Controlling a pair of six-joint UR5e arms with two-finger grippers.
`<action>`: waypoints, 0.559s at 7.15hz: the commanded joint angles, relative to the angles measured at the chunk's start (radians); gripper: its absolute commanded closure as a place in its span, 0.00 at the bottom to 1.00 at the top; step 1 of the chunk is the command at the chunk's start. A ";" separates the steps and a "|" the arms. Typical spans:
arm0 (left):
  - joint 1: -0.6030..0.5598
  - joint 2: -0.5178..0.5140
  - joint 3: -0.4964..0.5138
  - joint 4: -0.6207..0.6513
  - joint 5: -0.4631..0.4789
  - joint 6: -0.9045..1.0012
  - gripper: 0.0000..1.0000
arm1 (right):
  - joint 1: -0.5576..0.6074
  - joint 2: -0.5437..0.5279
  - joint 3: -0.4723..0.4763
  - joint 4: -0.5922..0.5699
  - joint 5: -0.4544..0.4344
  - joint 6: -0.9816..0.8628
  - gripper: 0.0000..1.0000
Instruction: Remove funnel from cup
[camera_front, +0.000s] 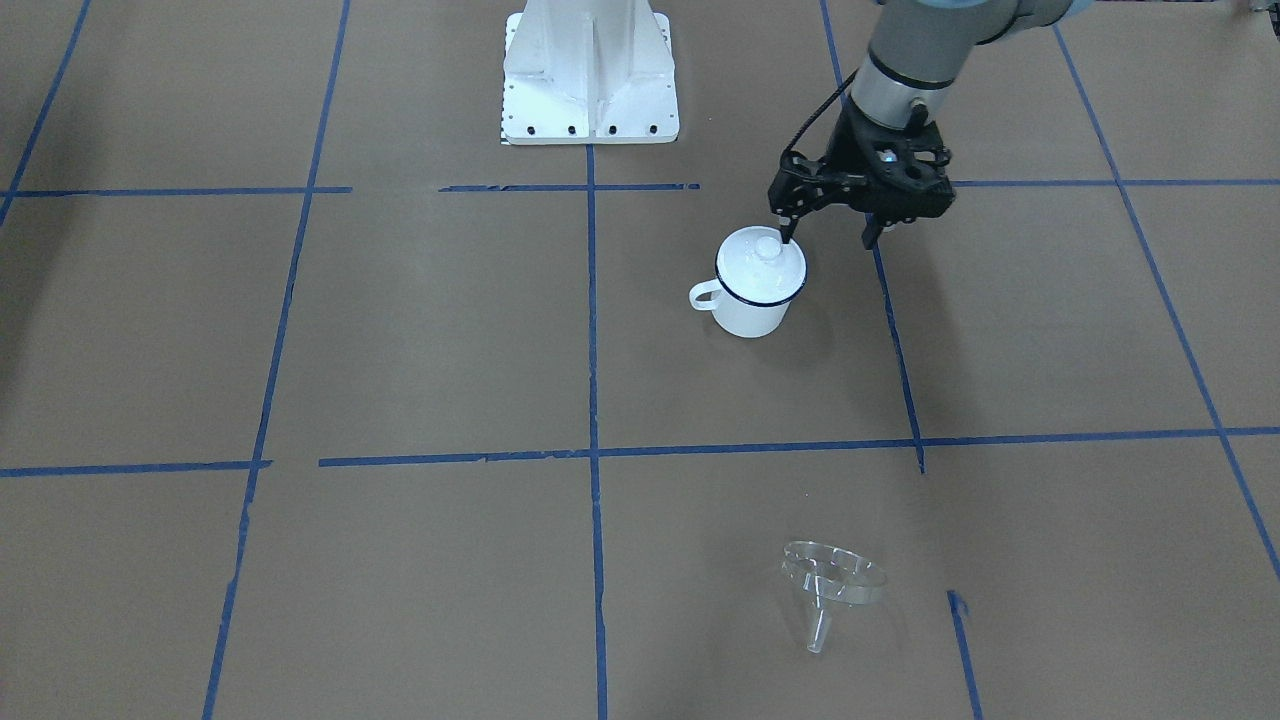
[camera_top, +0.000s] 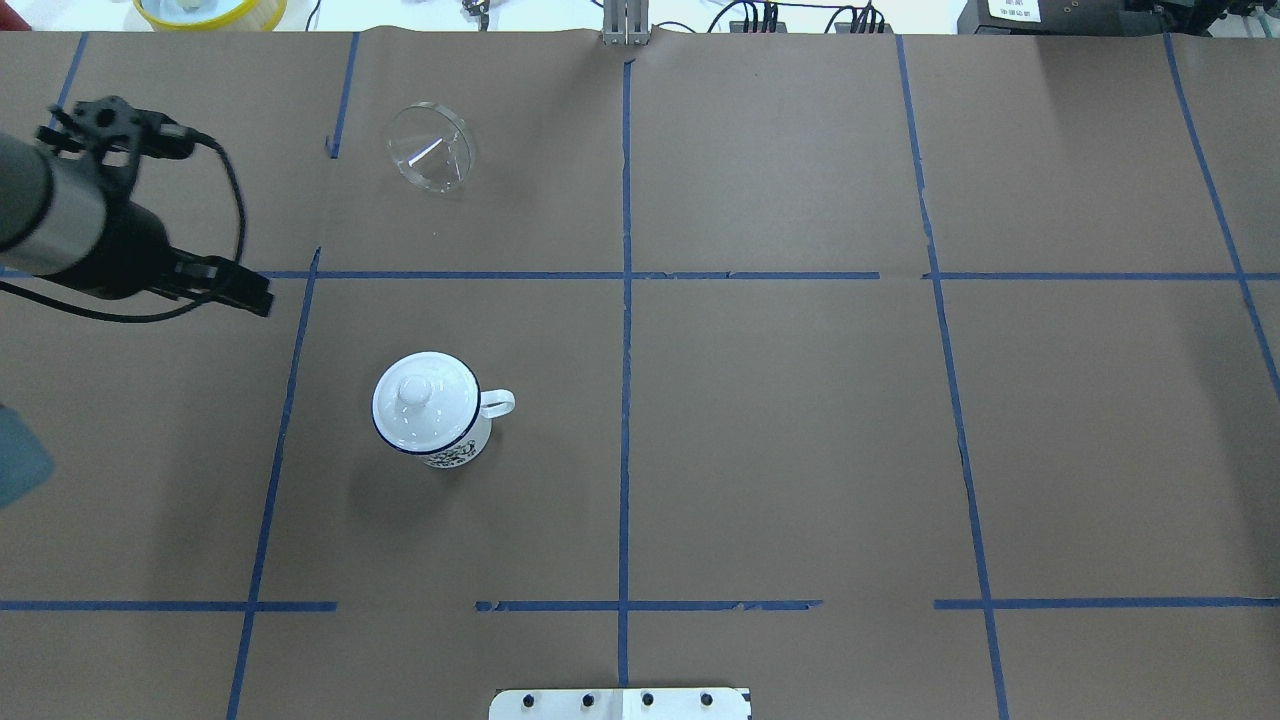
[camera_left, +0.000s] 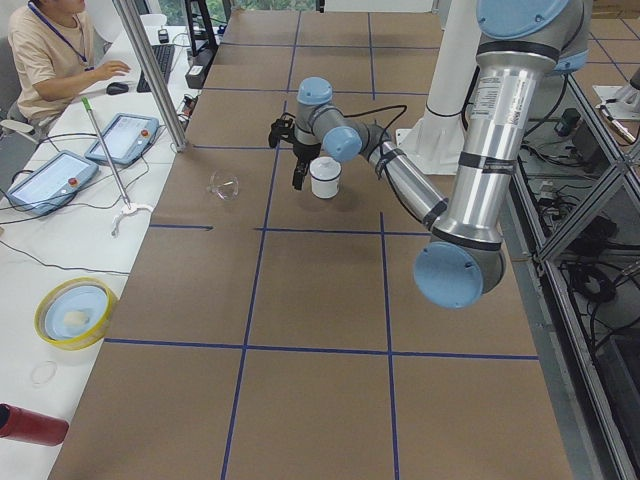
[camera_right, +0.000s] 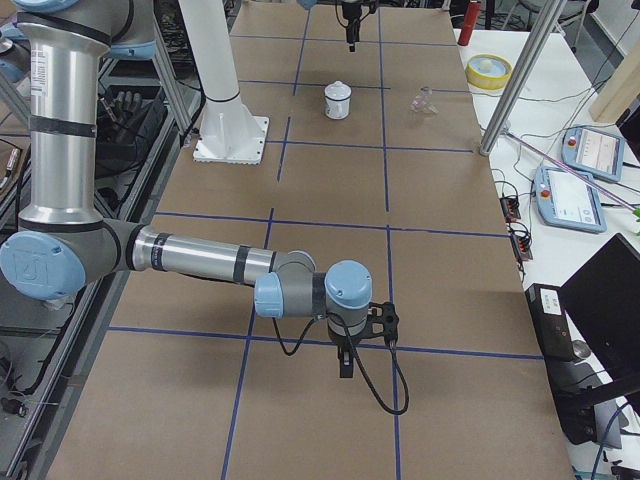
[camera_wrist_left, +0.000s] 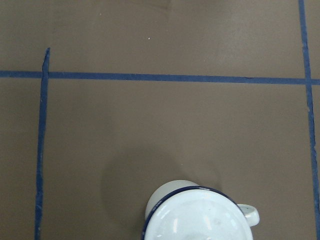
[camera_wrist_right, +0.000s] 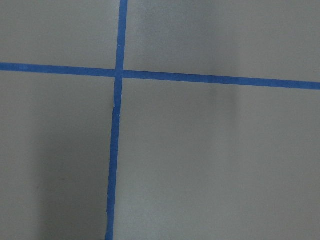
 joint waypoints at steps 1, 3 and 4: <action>-0.326 0.140 0.091 -0.004 -0.153 0.451 0.00 | 0.000 0.000 0.000 0.000 0.000 0.000 0.00; -0.479 0.234 0.239 0.023 -0.174 0.568 0.00 | 0.000 0.000 0.000 0.000 0.000 0.000 0.00; -0.561 0.221 0.304 0.086 -0.175 0.570 0.00 | 0.000 0.000 0.000 0.000 0.000 0.000 0.00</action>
